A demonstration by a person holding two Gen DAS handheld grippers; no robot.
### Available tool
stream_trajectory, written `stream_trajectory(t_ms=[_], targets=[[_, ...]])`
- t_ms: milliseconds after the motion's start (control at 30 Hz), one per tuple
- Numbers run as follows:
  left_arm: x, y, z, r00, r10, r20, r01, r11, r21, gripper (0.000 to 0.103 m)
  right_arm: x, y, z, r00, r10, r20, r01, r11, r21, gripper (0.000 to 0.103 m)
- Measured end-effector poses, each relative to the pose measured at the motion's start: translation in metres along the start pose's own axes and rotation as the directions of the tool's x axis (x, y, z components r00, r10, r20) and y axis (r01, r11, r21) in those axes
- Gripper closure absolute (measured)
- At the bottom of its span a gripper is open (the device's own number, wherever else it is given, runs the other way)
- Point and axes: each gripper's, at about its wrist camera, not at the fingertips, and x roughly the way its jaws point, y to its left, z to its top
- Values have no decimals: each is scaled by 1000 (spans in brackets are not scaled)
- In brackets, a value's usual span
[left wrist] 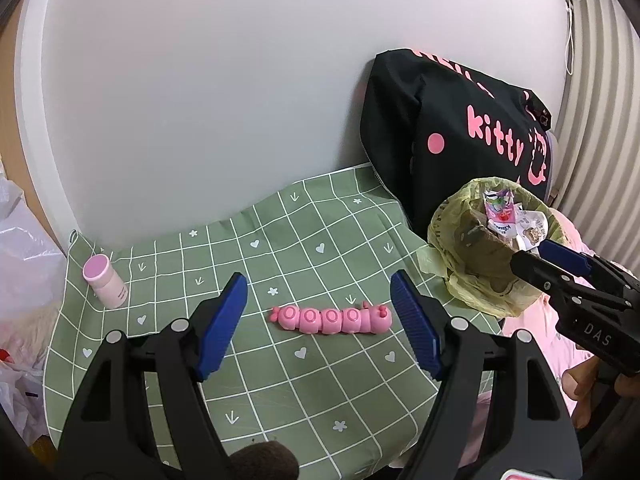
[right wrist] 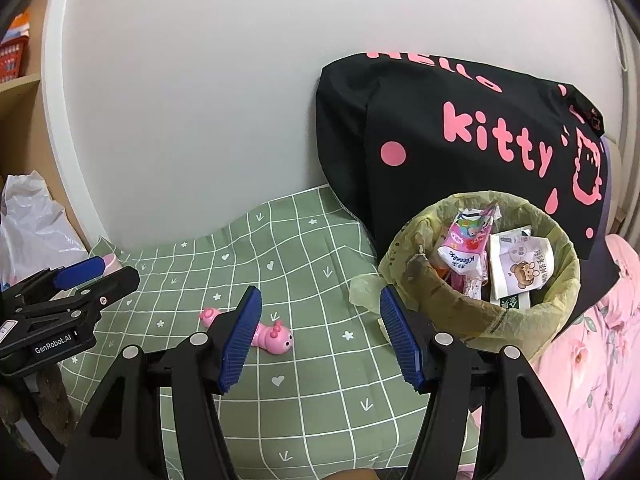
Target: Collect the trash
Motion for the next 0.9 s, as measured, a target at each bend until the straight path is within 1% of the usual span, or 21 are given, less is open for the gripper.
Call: stream_trajectory(t_ms=[900], targets=[[-5,-10,0,1000,-19,8,19,1000,12,33,-11,-3,-2,1000,-12,12,12,1000,12,45]])
